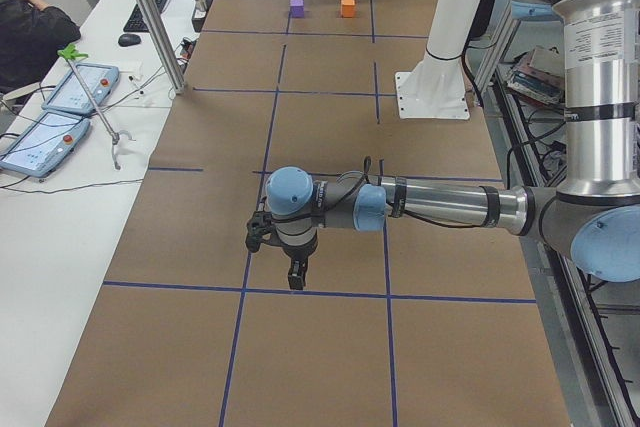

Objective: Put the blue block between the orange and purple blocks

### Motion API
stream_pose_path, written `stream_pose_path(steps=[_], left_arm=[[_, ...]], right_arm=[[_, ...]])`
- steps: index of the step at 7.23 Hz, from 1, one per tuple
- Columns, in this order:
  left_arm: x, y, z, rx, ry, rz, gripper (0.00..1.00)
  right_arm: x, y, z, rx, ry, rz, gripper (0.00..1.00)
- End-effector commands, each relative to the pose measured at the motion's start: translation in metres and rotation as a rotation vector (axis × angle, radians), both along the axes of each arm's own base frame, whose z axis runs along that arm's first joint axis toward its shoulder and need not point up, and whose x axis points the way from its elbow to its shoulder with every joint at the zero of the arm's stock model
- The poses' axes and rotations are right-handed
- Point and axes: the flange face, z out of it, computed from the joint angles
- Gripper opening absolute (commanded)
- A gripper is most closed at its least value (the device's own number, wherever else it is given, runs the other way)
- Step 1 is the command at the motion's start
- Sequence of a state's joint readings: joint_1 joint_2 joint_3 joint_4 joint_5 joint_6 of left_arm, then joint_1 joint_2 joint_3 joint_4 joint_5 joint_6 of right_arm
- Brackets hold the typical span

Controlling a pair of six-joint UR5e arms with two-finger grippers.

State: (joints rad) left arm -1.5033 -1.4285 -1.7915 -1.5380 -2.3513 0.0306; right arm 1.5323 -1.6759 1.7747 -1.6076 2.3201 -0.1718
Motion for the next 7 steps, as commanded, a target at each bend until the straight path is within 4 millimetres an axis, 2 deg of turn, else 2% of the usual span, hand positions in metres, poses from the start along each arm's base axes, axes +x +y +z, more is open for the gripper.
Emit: stream_pose_path(steps=[1,2,5,6,7], left_arm=[[0.001,-0.001,-0.013,0.030,-0.001,0.005,1.00],[0.003,-0.002,-0.018,0.040,-0.002,0.008,1.00],[0.007,-0.039,-0.051,0.176,0.017,0.005,1.00],[0.021,-0.066,-0.069,0.184,0.029,-0.002,1.00],[0.036,-0.070,-0.091,0.052,0.054,-0.160,1.00]], right_arm=[[-0.001,-0.005,-0.005,0.010,-0.001,0.000,1.00],[-0.001,-0.006,-0.009,0.020,-0.002,0.000,1.00],[-0.001,-0.013,-0.016,0.058,-0.003,0.001,1.00],[0.000,-0.012,-0.016,0.059,-0.003,0.003,1.00],[-0.001,-0.013,-0.015,0.055,-0.003,0.004,1.00]])
